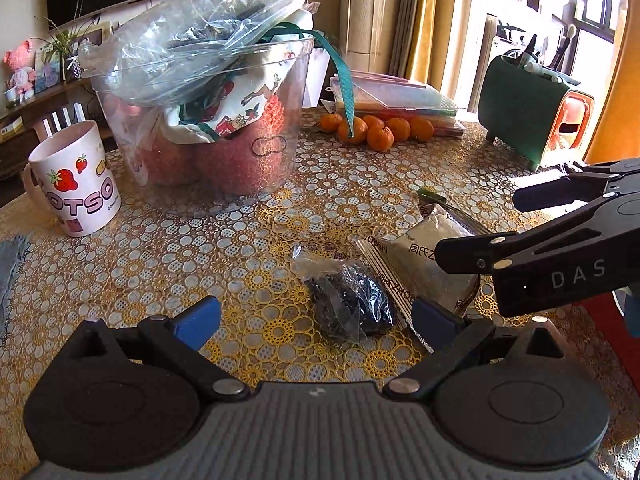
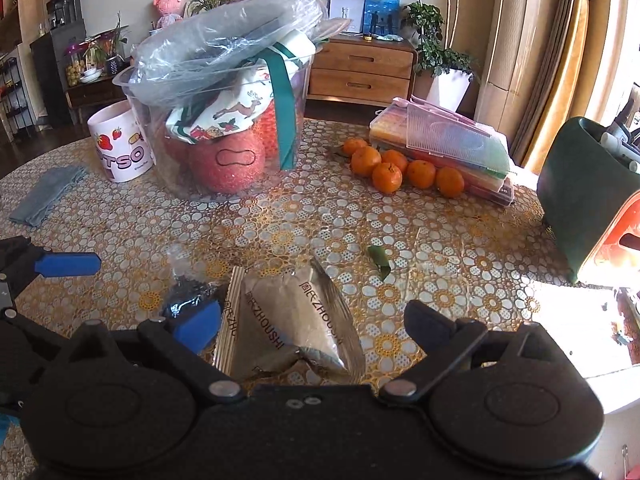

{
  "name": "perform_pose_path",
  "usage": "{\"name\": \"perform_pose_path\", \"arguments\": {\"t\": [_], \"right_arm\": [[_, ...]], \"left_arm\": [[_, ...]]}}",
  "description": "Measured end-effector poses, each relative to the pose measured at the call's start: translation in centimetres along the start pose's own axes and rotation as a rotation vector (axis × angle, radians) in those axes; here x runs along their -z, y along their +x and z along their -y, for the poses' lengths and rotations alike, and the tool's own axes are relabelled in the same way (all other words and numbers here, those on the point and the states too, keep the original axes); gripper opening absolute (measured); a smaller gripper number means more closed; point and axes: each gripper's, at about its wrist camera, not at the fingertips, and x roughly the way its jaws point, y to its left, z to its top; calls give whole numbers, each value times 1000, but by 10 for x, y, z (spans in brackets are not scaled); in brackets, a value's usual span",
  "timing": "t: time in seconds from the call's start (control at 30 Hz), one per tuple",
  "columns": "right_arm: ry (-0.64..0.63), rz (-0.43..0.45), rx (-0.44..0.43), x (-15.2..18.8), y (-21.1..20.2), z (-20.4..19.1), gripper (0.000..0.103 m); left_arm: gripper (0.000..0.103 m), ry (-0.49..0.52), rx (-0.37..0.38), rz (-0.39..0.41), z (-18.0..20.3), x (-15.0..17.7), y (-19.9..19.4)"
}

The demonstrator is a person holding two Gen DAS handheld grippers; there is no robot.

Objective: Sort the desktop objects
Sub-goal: 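Grasp the black bag with the left tool while the right tool grasps the silver ZHOUSHI packet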

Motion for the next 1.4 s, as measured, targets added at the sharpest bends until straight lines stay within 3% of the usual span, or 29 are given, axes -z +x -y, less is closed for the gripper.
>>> {"name": "perform_pose_path", "arguments": {"t": [0.3,0.67,0.9,1.03,1.4], "right_arm": [[14,-20,-24,-2,25,-1,97],[97,-54,-54,3,43,11,91],[80,-50,-82,3,43,4,78],[89,-46,-104,4,41,2,63],[142,-46,-87,11,25,4,51]], "left_arm": [[102,-16,-21,-25,-4,-3,28],[100,-21,12,-14,-5,1,37],[71,13,19,7,3,0,32],[52,11,32,6,3,-1,29],[37,11,28,-13,4,-2,19]]}}
